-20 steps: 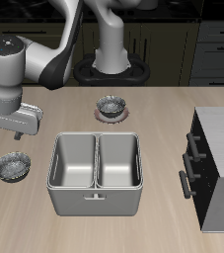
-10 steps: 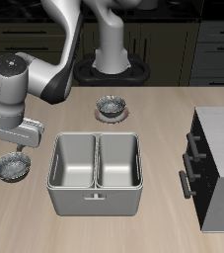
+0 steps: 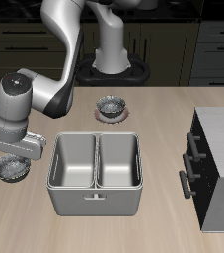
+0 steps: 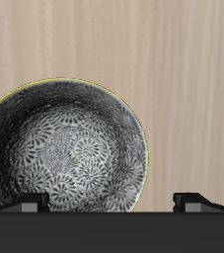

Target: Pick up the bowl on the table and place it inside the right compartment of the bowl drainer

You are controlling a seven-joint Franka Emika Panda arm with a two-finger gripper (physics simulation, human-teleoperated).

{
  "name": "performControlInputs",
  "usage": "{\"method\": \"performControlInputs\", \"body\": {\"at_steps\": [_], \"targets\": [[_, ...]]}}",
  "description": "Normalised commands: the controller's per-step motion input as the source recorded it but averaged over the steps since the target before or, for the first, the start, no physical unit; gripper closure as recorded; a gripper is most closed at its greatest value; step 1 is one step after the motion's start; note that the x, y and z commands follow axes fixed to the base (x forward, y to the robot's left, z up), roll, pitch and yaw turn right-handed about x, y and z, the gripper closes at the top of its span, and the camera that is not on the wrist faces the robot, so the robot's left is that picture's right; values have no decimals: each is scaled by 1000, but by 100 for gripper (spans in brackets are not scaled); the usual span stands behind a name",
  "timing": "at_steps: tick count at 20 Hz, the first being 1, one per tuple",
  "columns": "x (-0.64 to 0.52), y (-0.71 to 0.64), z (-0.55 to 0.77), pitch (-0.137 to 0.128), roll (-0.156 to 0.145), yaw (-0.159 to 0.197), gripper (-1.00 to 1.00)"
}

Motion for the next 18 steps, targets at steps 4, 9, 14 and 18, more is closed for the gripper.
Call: {"method": "performControlInputs", "body": {"at_steps": [4, 9, 14, 18], "targets": [[-33, -26, -227, 28, -9, -10, -100], [-49, 30, -282, 38, -3, -8, -100], [-77, 16, -220, 33, 21, -29, -100], [-47, -77, -71, 27, -23, 2, 100]]}}
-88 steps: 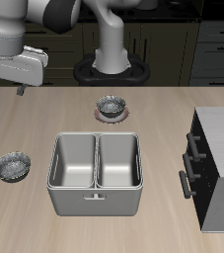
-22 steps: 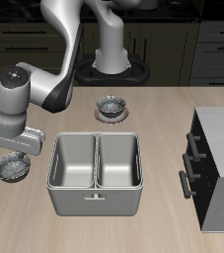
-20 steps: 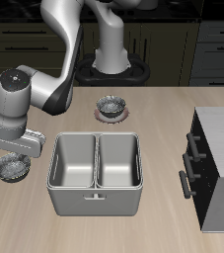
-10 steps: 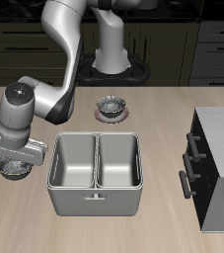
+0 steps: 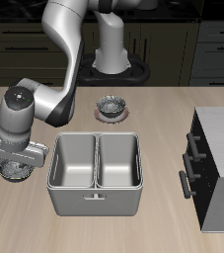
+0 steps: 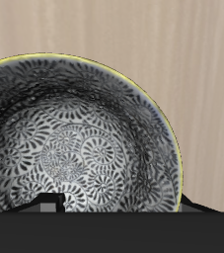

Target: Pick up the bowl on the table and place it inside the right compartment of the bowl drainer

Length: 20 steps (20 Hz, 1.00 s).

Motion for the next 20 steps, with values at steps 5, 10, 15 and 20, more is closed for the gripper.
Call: {"method": "performControlInputs", "body": {"at_steps": [5, 10, 15, 20], "targets": [[-27, -80, 37, -1, -13, -30, 100], [-60, -8, -3, 3, -21, -7, 100], [-68, -14, 58, -1, -14, -6, 100], [-14, 115, 448, -61, 12, -27, 100]]}}
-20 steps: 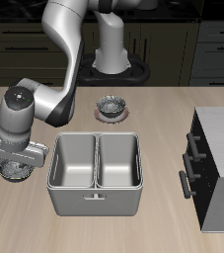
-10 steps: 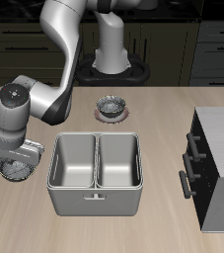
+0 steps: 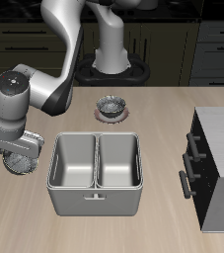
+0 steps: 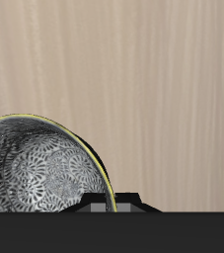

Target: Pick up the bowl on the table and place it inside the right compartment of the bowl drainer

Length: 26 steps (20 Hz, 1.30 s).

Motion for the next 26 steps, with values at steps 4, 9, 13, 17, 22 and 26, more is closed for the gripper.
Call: {"method": "performControlInputs", "body": {"at_steps": [4, 9, 13, 17, 22, 26], "targets": [[-59, 175, 421, -57, 20, -4, 100], [-93, 319, 458, -50, 53, -16, 100], [-119, 122, 283, -22, 30, -14, 100], [-107, 109, 363, -32, 2, -2, 100], [-104, -40, 356, -25, -18, -4, 100], [-119, -114, 329, -26, -34, 8, 100]]}}
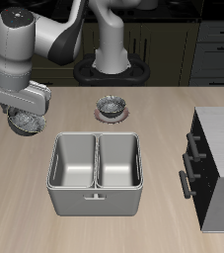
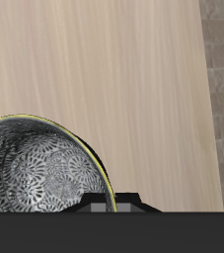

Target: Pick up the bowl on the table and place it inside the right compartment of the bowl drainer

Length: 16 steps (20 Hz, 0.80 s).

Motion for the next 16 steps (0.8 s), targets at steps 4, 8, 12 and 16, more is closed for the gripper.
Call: {"method": "performControlInputs", "body": {"at_steps": [4, 8, 12, 16], "targets": [[-183, -100, 458, -52, -39, -10, 100], [-195, -33, 382, -57, -15, -3, 100], [-207, 78, 379, -47, -12, 10, 100], [-176, 54, 276, -47, -26, 18, 100]]}}
